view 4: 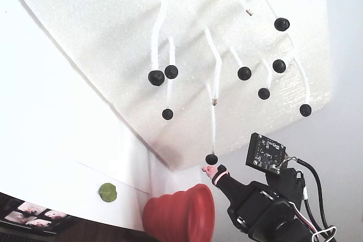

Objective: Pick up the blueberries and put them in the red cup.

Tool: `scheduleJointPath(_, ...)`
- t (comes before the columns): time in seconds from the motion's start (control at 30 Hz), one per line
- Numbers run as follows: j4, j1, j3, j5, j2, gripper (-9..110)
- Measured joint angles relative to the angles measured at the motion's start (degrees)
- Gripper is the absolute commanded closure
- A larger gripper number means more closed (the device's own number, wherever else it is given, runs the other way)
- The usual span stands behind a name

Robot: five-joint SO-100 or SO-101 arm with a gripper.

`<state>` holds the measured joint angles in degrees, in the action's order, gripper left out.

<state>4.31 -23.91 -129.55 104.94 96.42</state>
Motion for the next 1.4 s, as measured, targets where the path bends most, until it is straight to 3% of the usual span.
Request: scheduleJointPath(1.4, -8.2, 0.4, 7.1, 4.1, -11.8, 81)
